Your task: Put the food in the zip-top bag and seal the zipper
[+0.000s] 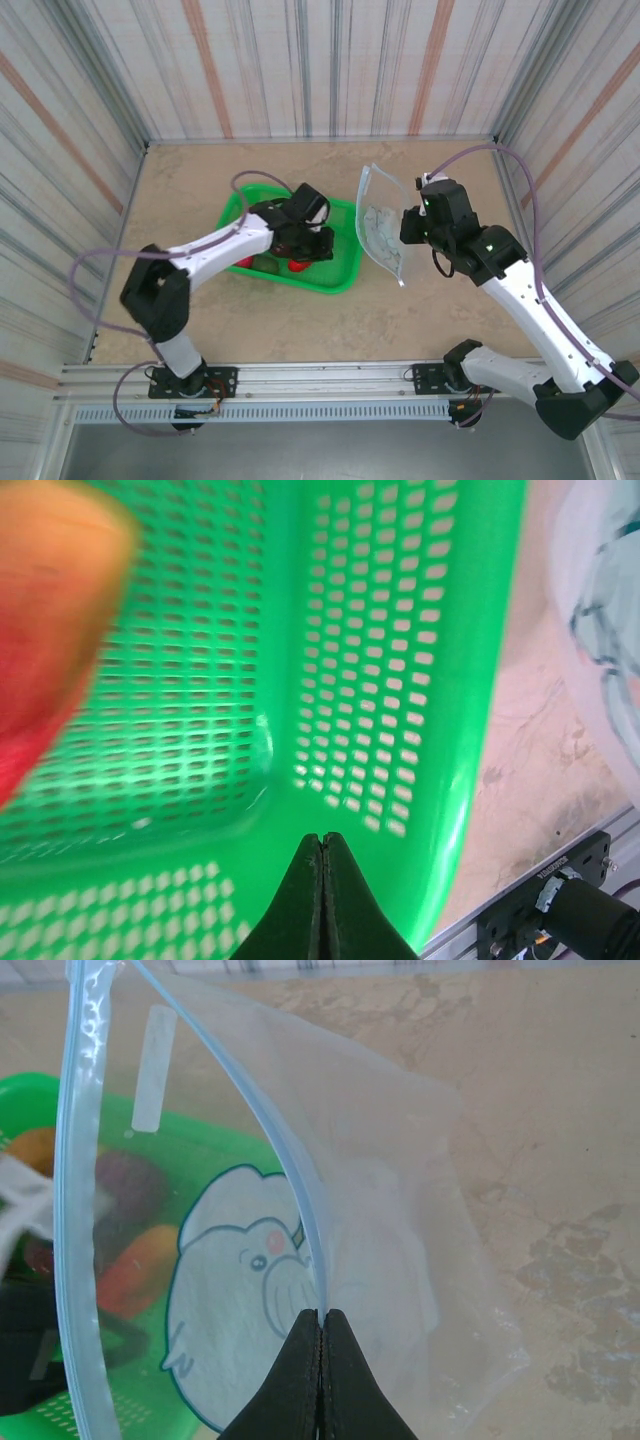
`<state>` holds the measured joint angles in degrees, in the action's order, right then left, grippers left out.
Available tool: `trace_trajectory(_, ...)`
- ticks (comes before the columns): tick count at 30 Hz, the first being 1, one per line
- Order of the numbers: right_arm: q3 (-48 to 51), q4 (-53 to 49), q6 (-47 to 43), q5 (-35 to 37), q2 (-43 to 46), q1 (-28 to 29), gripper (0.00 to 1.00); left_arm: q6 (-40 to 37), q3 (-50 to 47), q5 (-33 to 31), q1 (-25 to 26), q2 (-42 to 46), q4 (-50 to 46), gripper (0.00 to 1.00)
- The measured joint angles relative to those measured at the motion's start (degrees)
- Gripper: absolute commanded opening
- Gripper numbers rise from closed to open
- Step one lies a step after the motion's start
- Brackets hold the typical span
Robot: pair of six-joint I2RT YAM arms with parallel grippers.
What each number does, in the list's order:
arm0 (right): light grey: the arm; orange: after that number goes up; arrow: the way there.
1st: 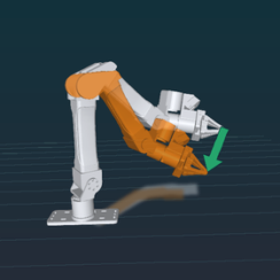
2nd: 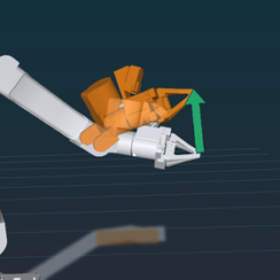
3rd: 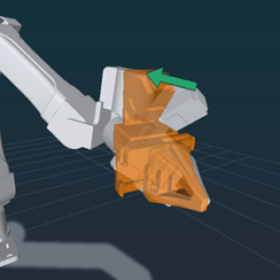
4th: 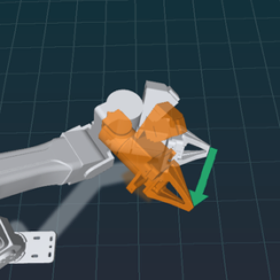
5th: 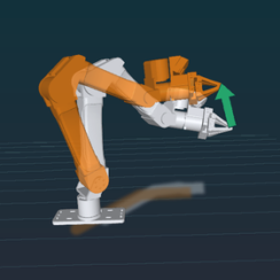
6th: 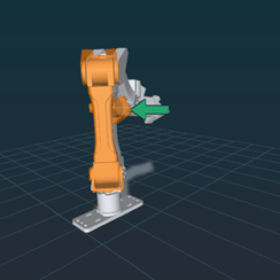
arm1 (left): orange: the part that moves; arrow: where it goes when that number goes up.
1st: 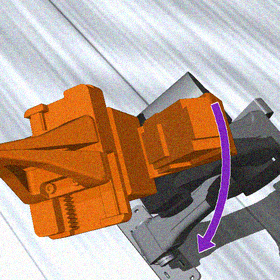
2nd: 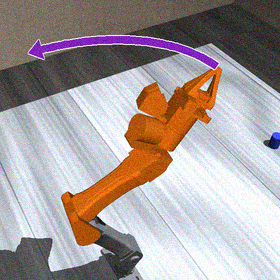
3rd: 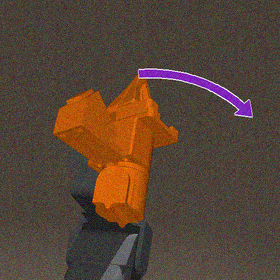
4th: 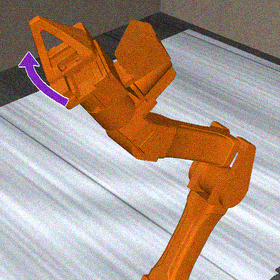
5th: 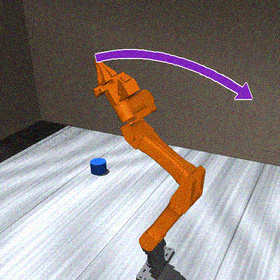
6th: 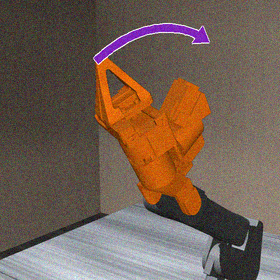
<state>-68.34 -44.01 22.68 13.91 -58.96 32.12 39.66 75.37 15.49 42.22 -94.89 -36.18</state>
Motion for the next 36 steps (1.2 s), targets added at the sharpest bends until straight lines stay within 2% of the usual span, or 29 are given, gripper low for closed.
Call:
trace_trajectory(3, 0.0, 0.1, 0.5, 0.0, -0.8, 0.0, 0.00, -2.4, -2.7, -2.6, -4.3, 7.1, -2.9, 0.01)
trace_trajectory(5, 0.0, 0.1, 0.8, 0.0, -1.8, 0.0, 0.00, -4.0, -6.2, -3.7, -9.4, 10.3, -4.6, 0.00)
trace_trajectory(8, 0.0, 0.1, 0.9, 0.0, -3.0, 0.2, 0.00, -5.4, -12.6, -5.3, -17.6, 12.0, -6.8, 0.00)
trace_trajectory(10, 0.0, 0.1, 0.8, 0.0, -3.4, 0.2, 0.00, -5.9, -16.2, -6.7, -20.7, 12.3, -8.7, 0.00)
trace_trajectory(18, 0.0, 0.1, 0.8, 1.2, -4.1, 0.7, 0.00, -6.3, -20.6, -11.8, -21.0, 15.3, -13.8, 0.00)
trace_trajectory(25, 0.0, 0.1, 0.8, 1.5, -4.5, 0.7, 0.00, -3.0, -25.5, -12.7, -19.7, 27.0, -19.6, 0.02)
trace_trajectory(27, 0.0, 0.2, 0.8, 1.5, -4.5, 0.7, 0.00, -3.4, -25.1, -12.7, -19.7, 30.0, -20.2, 0.13)
trace_trajectory(29, 0.0, 0.3, 0.8, 1.5, -4.6, 0.8, 0.00, -5.0, -23.8, -12.6, -19.7, 31.6, -20.5, 0.32)
trace_trajectory(32, 0.4, 0.5, 0.8, 1.5, -4.9, 1.0, 0.00, -7.6, -19.8, -12.1, -19.6, 31.0, -20.2, 0.46)
trace_trajectory(35, 0.9, 0.6, 0.8, 1.5, -5.2, 1.3, 0.00, -10.1, -14.8, -11.5, -19.6, 26.9, -18.9, 0.84)
trace_trajectory(36, 1.1, 0.7, 0.8, 1.6, -5.2, 1.4, 0.00, -10.6, -13.2, -11.3, -19.5, 24.9, -18.3, 0.85)
